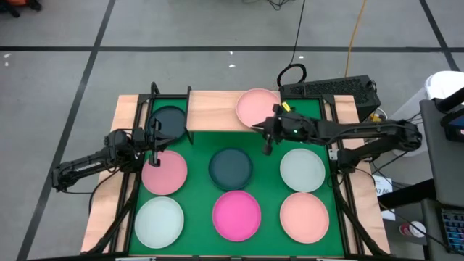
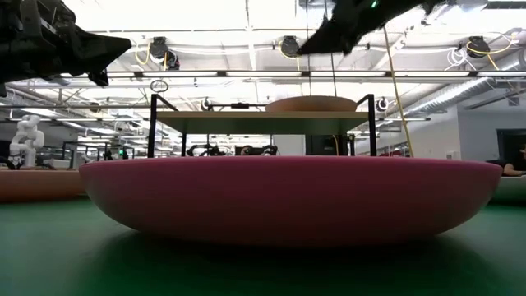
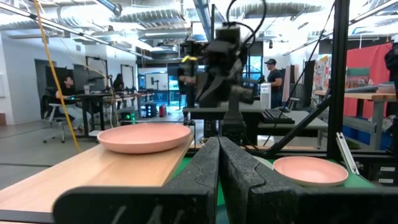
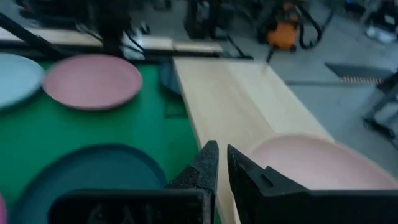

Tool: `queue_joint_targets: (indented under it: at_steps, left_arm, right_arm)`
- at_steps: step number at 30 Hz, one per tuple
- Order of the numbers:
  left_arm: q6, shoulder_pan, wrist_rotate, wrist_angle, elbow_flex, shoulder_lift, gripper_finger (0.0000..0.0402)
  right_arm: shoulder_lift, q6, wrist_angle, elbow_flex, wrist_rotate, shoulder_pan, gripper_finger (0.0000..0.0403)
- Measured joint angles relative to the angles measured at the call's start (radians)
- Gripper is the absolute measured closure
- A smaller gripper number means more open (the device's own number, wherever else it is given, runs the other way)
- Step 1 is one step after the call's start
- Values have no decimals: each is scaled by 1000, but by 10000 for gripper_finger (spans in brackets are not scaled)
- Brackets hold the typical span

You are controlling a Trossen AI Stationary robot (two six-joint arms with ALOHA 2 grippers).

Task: Place and stack plates onto a shelf
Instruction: Stack the light pink plate on top of the light orange plate on the shelf

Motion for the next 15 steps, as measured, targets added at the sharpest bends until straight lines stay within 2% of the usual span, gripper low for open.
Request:
queue_joint_targets:
  at_steps: [9, 15]
  left_arm:
    - [0, 0, 0, 0, 0, 0, 387]
    - [0, 0, 0, 0, 0, 0, 387]
  right_arm:
    - [-162, -85, 14, -75, 8, 135, 380]
    - [-312, -116, 171, -209, 56, 191, 380]
